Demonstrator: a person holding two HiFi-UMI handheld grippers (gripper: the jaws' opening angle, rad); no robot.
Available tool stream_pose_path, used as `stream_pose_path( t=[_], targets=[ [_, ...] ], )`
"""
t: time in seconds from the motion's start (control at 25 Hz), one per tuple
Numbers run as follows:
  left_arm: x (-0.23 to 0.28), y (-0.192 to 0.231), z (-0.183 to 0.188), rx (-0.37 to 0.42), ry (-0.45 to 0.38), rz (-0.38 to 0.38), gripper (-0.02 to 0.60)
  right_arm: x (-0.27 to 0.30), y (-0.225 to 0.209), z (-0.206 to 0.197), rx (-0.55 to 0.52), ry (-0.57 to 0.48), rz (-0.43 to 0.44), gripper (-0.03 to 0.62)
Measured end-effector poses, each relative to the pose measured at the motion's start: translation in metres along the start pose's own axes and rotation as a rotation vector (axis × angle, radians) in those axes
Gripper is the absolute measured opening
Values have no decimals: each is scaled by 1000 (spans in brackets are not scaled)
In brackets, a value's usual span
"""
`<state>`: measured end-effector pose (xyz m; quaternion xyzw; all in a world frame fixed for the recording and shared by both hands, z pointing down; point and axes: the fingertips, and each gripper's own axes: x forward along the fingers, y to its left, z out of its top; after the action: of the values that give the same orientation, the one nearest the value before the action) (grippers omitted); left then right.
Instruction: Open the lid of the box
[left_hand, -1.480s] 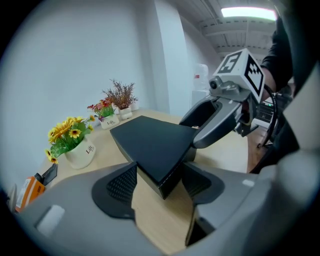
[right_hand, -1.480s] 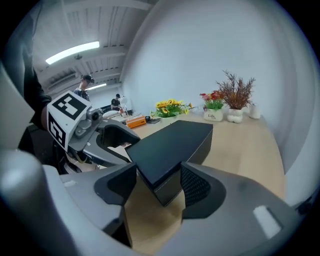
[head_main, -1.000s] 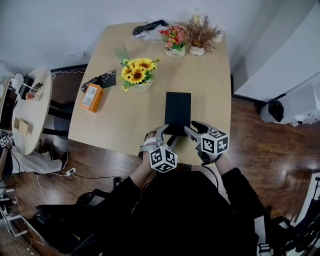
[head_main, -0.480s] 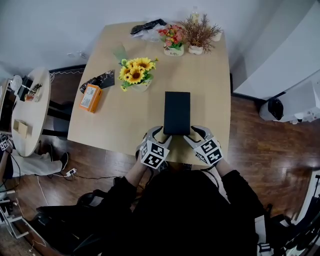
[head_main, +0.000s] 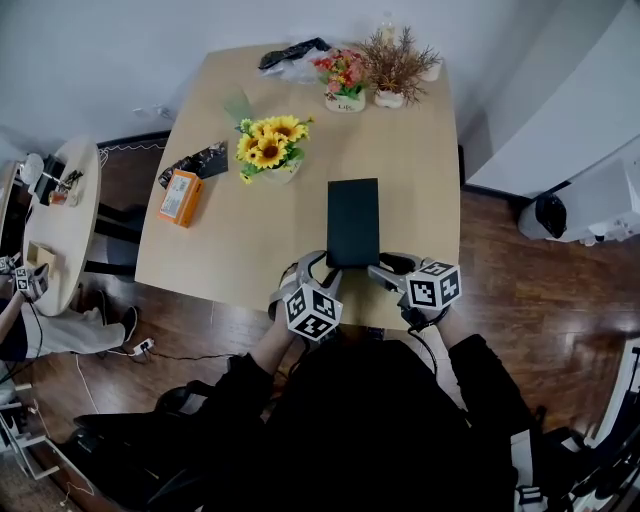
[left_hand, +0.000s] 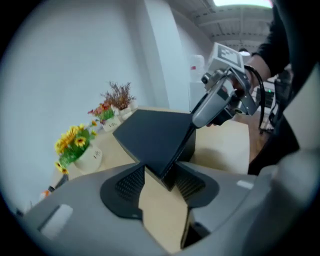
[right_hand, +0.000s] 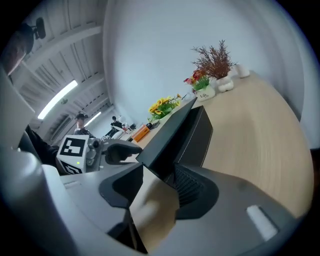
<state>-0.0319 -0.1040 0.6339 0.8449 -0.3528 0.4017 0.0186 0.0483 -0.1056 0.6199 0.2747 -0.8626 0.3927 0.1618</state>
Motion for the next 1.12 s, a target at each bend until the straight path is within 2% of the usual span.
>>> stream_pose_path(
  t=[0.04,0.12,0.2,0.28,0.32,0.36,0.44,0.52,0.56,0.6,0.64,0.72,0.8,0.92,1.0,1.04,1.08,1.12],
  targets=[
    [-5,0,7,75,-10,36,170,0,0,1,-9,2,-10,190],
    [-14,-6,28,203,-59,93,170,-2,-2,7,-3,-21,-26,138],
    [-13,-17,40,283,-84,103,170,-4,-4,15,8,-43,-43,115],
    [-8,-20,40,316,-62,101,170,-3,-5,17,-43,-31,-67,110],
    [-6,-18,38,295,-49,98,170,-3,-4,15,-105,-14,-83,117],
    [-6,-14,34,242,-42,86,172,-2,-2,12,-185,5,-100,160],
    [-9,-5,25,90,-41,38,180,1,1,2,-341,43,-133,264],
    [-7,-1,9,-15,-8,-24,237,6,-1,-8,-425,75,-157,293],
    [-4,-2,1,-39,17,-57,264,8,-2,-10,-443,79,-167,291],
    [-1,-5,-5,-54,36,-88,265,9,-3,-10,-451,74,-176,273],
    [2,-6,-8,-67,43,-111,265,9,-3,-9,-448,65,-180,217],
    [5,-4,-8,-82,36,-109,240,9,-3,-6,-403,51,-166,198],
    [6,1,-8,-67,31,-77,167,9,-4,-5,-299,38,-127,189],
    [7,2,-10,-51,29,-58,164,7,-12,4,-8,-17,-54,168],
    [7,0,-10,-46,30,-55,164,3,-20,10,168,-56,-19,110],
    [7,-1,-9,-45,29,-55,164,2,-20,11,172,-59,-15,109],
    [7,-2,-9,-47,27,-56,164,1,-16,10,113,-48,-20,114],
    [7,-2,-8,-49,25,-57,164,2,-11,8,5,-25,-34,128]
  ],
)
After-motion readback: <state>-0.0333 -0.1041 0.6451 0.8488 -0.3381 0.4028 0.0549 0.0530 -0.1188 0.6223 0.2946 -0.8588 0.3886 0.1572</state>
